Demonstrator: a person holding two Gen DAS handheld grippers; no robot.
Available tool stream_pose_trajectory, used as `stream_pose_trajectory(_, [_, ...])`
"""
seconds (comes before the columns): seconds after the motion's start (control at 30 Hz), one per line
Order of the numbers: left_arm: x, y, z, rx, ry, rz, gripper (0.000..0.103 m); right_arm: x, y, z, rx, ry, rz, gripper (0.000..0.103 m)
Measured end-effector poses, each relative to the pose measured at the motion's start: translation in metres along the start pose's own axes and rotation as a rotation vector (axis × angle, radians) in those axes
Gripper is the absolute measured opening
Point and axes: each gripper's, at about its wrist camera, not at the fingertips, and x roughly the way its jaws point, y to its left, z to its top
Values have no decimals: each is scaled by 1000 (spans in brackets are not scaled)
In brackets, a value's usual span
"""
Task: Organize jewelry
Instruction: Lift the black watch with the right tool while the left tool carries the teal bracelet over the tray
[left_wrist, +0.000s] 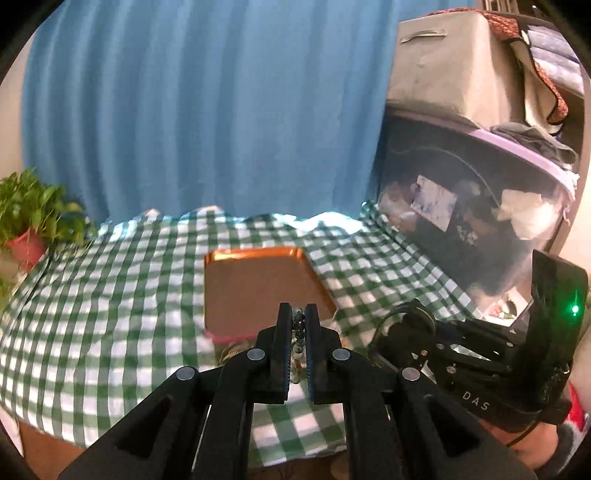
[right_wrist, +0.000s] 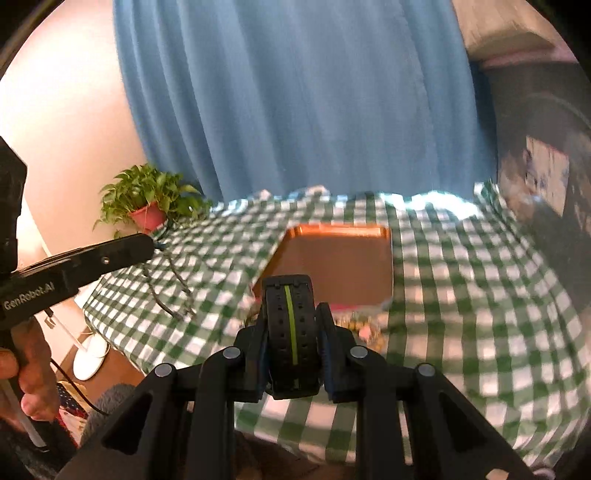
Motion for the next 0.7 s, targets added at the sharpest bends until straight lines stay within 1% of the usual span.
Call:
stream_pose_trajectory(0.07, [-1,-2,11,3,-22,-23,7,-2,3,13,-18,-19,10,21])
stream_pose_trajectory(0.17, [2,-5,24,9,-42,-38,7,-2,6,28,-38,-41,17,21])
stream_pose_trajectory(0.33, [25,1,35,10,-37,-56,7,9,5,47,-51,-55,35,21])
stream_pose_trajectory(0.47, [54,16,38,-16,-20,-59,7,32,-1,55,-55,-37,38,21])
stream_pose_trajectory(0.7, [113,50,39,-74,14,-56,7,92,-27,61,-11,13,18,21])
